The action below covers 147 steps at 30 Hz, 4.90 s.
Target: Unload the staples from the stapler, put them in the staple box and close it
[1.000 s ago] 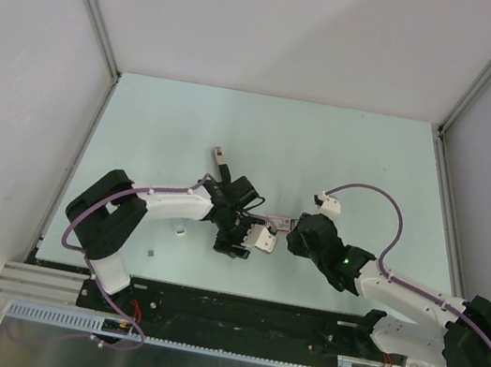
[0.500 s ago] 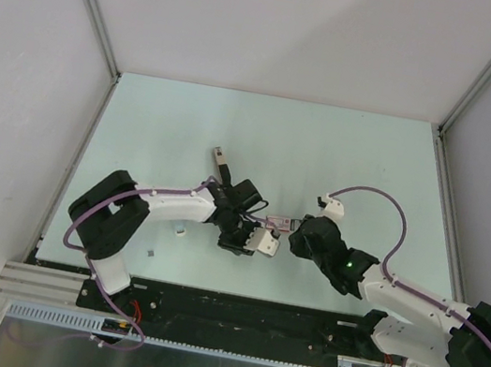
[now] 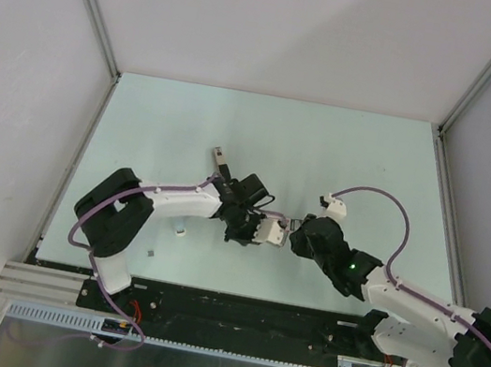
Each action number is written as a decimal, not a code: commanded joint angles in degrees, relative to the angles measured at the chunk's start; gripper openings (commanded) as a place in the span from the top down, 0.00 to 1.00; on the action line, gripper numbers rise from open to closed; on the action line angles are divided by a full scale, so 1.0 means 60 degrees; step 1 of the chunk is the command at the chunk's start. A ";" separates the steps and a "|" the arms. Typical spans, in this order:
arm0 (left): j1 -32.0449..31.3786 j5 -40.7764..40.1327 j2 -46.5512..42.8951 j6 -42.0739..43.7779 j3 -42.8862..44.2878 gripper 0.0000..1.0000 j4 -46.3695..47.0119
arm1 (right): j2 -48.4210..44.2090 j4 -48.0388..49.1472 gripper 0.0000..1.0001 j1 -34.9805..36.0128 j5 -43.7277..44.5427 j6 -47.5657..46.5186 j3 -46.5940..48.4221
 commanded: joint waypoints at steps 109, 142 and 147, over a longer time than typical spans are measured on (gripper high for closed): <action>0.4968 0.1246 -0.3514 -0.7849 0.1020 0.22 0.2253 | 0.0193 -0.1667 0.99 -0.1965 -0.1264 -0.0936 0.2107; 0.4520 0.1297 -0.3811 -0.6746 0.0541 0.23 0.1452 | 0.4068 -0.1853 0.98 -0.1031 0.1741 -0.0532 0.3014; 0.4477 0.1311 -0.3800 -0.6742 0.0520 0.23 0.1440 | 0.4229 -0.1943 0.97 -0.1041 0.1773 -0.0467 0.3016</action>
